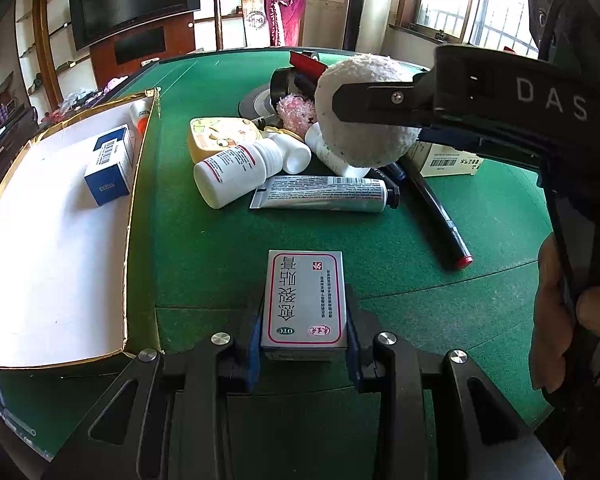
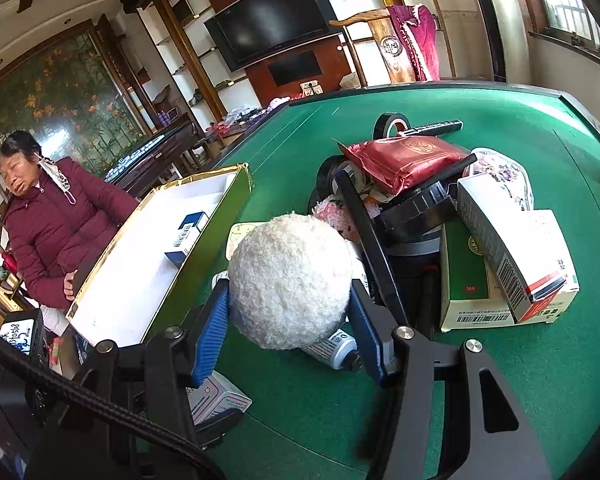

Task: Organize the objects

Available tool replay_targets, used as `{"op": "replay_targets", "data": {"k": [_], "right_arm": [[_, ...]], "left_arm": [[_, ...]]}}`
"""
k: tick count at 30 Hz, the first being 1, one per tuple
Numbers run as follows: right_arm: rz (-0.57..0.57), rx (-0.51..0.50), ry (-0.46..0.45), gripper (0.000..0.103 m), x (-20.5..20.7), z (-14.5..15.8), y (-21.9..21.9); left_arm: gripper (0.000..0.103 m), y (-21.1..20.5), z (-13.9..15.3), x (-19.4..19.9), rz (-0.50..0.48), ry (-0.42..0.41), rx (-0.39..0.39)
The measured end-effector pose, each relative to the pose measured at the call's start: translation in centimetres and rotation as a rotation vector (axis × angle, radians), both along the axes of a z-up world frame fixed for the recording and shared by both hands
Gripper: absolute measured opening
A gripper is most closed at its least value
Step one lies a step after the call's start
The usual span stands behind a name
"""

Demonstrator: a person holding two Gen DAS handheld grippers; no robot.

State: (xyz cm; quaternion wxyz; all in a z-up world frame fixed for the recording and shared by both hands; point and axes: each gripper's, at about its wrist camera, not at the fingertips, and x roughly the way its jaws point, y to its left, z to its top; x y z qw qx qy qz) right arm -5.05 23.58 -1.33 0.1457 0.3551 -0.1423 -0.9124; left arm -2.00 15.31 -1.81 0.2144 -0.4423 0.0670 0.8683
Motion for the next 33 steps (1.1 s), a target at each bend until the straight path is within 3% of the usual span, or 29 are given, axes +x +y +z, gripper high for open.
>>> {"op": "replay_targets", "data": {"k": [33], "right_arm": [[-0.02, -0.002, -0.002, 0.056, -0.13, 0.02, 0.35]], "left_arm": [[0.029, -0.5, 0.16, 0.38, -0.004, 0.015, -0.003]]}}
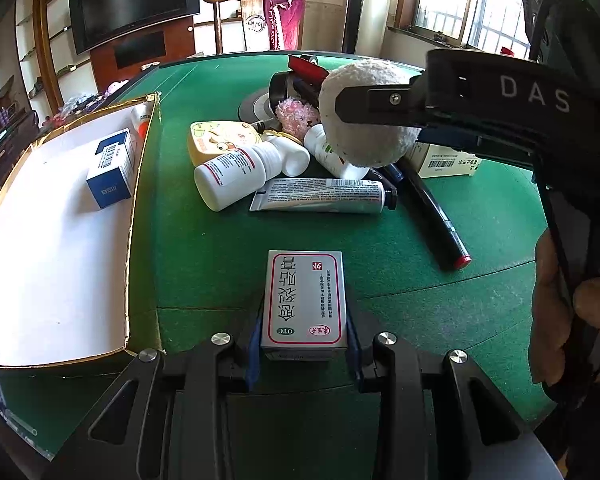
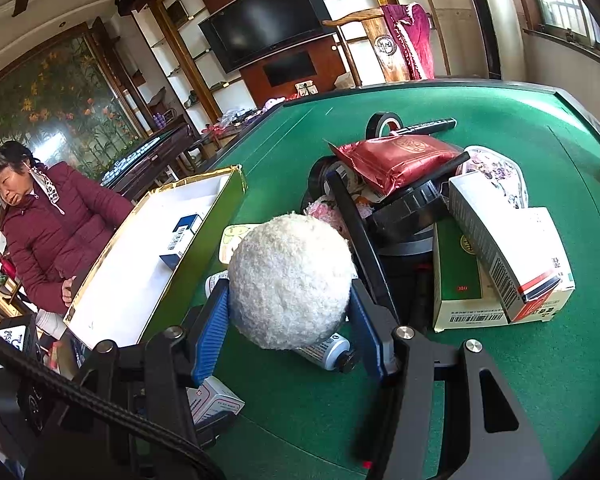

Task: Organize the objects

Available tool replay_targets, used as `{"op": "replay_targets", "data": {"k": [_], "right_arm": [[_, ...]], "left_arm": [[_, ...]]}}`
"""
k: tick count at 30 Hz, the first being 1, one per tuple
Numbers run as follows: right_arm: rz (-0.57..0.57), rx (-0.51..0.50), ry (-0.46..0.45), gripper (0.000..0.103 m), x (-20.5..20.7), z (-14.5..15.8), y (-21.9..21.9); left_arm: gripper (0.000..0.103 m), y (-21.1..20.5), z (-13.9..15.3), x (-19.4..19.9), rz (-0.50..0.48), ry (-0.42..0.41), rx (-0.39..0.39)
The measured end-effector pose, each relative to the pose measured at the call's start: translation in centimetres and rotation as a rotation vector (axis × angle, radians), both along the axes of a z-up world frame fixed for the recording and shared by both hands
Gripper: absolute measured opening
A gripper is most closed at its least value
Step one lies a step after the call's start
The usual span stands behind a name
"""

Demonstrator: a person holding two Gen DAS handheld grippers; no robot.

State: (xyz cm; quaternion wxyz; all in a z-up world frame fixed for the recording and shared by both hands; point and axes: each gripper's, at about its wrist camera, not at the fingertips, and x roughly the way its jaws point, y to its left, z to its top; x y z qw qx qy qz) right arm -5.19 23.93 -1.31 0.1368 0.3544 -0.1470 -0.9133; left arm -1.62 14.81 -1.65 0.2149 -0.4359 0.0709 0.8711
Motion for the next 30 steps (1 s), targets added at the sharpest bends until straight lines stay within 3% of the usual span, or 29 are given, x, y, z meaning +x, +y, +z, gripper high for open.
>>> {"op": "replay_targets", "data": {"k": [30], "right_arm": [[-0.003, -0.001, -0.006, 0.056, 0.04, -0.22, -0.02]], "left_arm": [[0.029, 0.11, -0.08, 0.09, -0.003, -0.001, -0.009]]}}
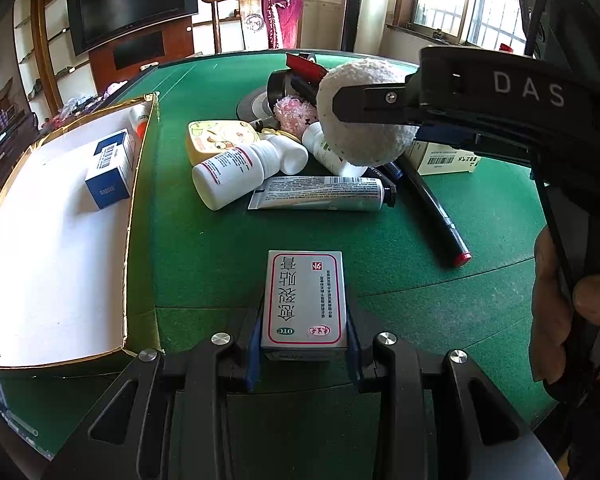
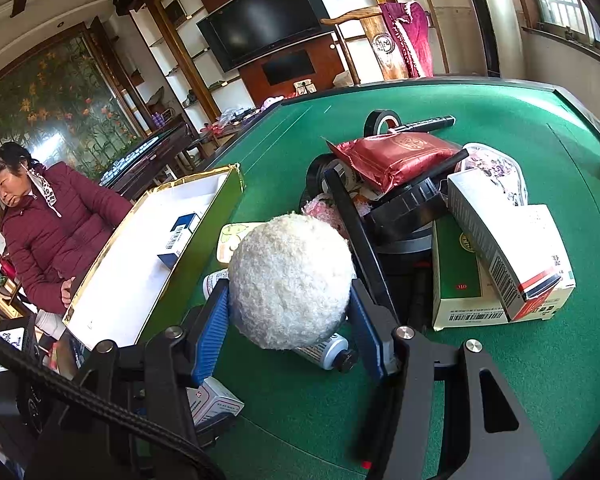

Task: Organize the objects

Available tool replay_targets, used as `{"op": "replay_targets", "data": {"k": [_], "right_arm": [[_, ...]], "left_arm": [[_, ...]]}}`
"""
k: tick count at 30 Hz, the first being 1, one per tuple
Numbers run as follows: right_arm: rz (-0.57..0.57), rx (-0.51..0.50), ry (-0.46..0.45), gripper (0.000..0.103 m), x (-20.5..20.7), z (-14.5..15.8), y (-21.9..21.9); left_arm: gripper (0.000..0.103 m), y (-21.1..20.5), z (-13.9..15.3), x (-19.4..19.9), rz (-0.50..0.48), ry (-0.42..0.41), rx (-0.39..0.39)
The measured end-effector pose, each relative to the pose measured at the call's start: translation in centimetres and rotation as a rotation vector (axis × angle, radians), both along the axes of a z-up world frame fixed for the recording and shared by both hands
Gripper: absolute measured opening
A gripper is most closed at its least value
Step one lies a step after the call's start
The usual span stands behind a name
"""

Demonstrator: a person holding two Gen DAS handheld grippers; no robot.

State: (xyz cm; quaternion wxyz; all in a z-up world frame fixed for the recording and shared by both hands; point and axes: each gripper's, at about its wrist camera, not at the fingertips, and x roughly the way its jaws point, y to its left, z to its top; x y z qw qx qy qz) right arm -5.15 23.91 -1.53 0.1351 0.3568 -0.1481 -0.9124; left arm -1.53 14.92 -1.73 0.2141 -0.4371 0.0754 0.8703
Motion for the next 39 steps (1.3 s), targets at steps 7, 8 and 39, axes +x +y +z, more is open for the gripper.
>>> {"op": "replay_targets", "data": {"k": [7, 8, 39], "right_arm": [[-0.001, -0.001, -0.004, 0.056, 0.0, -0.1, 0.0], [-0.001, 0.0, -0.003, 0.056, 0.0, -0.1, 0.1], [-0.167, -0.01, 0.027, 0.056, 0.6, 0.3, 3.2]], "left_arm": [[0.029, -0.1, 0.0, -0.1, 0.0, 0.002, 0.0], [0.029, -0.1, 0.0, -0.1, 0.001, 0.003, 0.0], [0.029, -1.5, 3.1, 1.1, -0.017, 0.093, 0.102]]}}
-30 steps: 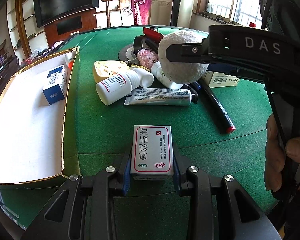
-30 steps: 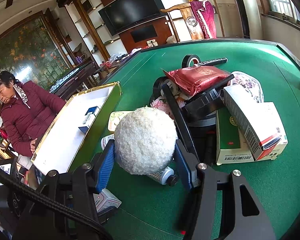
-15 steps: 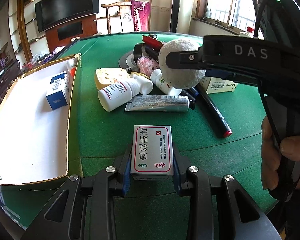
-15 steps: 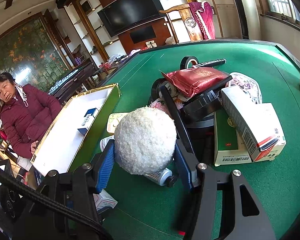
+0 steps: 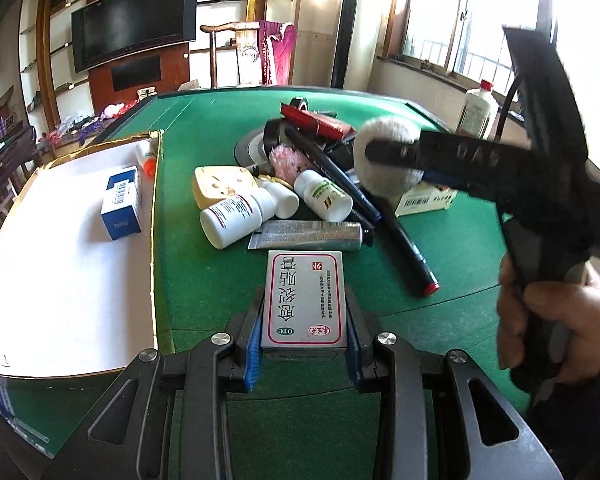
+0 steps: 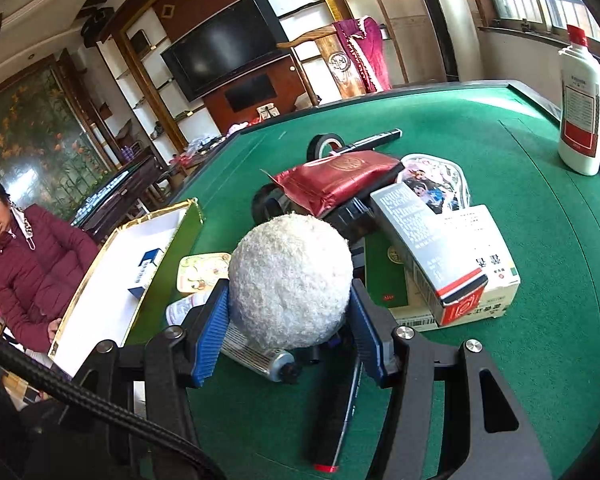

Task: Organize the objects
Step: 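Carry the box with the left gripper into the tray while the right drops the ball there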

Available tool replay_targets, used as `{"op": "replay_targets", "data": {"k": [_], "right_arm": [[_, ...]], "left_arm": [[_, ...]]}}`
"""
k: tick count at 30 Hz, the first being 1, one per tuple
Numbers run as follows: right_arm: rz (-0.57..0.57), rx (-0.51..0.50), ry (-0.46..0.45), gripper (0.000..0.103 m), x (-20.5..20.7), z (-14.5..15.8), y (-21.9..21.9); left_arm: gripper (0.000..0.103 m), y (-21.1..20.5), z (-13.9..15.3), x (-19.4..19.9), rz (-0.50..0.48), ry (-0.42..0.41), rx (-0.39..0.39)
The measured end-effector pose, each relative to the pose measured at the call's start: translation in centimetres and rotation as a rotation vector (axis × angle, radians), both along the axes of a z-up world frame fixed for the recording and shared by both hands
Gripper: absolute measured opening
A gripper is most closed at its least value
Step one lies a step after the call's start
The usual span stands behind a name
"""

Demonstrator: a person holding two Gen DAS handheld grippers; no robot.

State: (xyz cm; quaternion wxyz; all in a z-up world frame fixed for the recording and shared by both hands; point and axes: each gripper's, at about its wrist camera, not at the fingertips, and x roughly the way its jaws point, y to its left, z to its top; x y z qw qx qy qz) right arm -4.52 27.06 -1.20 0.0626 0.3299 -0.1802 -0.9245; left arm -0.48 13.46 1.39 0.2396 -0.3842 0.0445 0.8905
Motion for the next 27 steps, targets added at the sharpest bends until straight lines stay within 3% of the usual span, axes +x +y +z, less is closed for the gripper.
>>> {"op": "replay_targets", "data": {"k": [14, 22, 27], "right_arm": [[-0.026, -0.017, -0.022, 0.056, 1.3, -0.4, -1.0], [0.069, 0.028, 0.025, 0.056, 0.5, 4.2, -5.9], [0.19, 0.058, -0.005, 0.056, -3.5, 6.6, -10.5]], "left_arm": [[0.029, -5.6, 4.0, 0.2, 0.056, 0.066, 0.136], [0.029, -12.0, 5.3, -1.4, 0.164, 0.086, 0.211], [0.029, -16.4, 5.0, -4.7, 0.259, 0.05, 0.198]]}}
